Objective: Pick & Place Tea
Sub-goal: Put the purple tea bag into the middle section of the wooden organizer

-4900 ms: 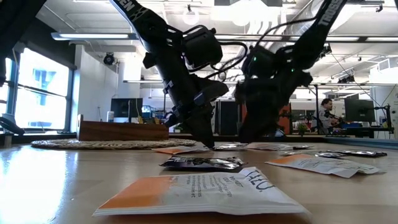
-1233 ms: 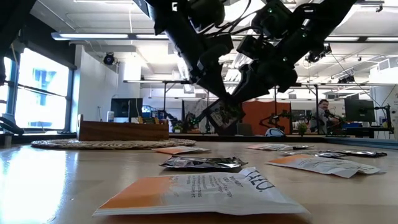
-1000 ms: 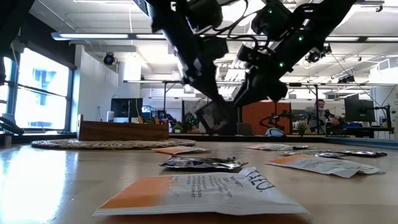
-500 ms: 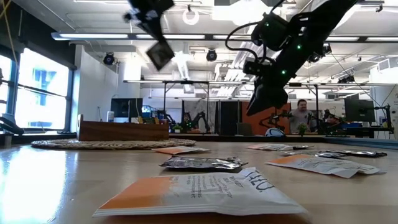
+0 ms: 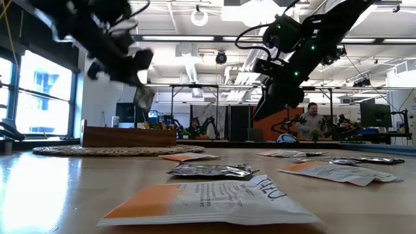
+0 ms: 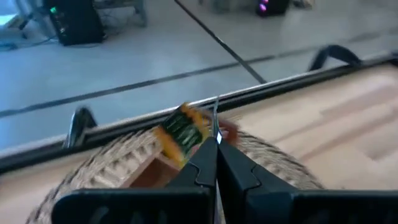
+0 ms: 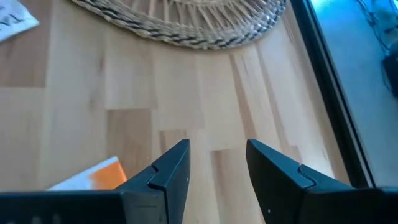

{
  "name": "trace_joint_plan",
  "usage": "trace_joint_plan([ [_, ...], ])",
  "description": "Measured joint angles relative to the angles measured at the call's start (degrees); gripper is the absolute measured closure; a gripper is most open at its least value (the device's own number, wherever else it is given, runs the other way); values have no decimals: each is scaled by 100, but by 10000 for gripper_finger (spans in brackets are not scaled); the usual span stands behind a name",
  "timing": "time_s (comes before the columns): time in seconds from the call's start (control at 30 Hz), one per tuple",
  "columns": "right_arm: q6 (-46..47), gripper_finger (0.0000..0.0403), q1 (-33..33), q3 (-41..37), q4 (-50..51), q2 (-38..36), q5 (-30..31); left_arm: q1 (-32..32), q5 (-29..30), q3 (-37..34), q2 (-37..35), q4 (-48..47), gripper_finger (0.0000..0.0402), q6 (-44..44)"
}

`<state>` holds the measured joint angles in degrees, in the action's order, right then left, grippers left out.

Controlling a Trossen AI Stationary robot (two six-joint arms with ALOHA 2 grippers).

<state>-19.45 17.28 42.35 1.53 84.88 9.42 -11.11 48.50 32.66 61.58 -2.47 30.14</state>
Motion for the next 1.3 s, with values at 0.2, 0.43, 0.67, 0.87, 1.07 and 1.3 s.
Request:
trace_joint_plan([
  [0.2,-8,249,-1,-2,-255,0,-238,-600,-181,-1251,5,1790,401,97],
  [0.43,-9,249,0,-2,-299,0,-252,-894,-395,-1562,8,1828,401,181],
  [0.67,-10,249,0,-2,-309,0,-325,-888,-362,-1562,160,1895,400,-188],
  [0.87,-9,249,0,-2,-311,0,-804,-888,-280,-1560,162,1852,365,-323],
  [1.07,-10,249,-2,-4,-318,0,-877,-952,-141,-1558,162,1809,293,-334],
  [1.3,-8,249,-2,-4,-318,0,-879,-1026,-279,-1553,162,1959,228,-332],
])
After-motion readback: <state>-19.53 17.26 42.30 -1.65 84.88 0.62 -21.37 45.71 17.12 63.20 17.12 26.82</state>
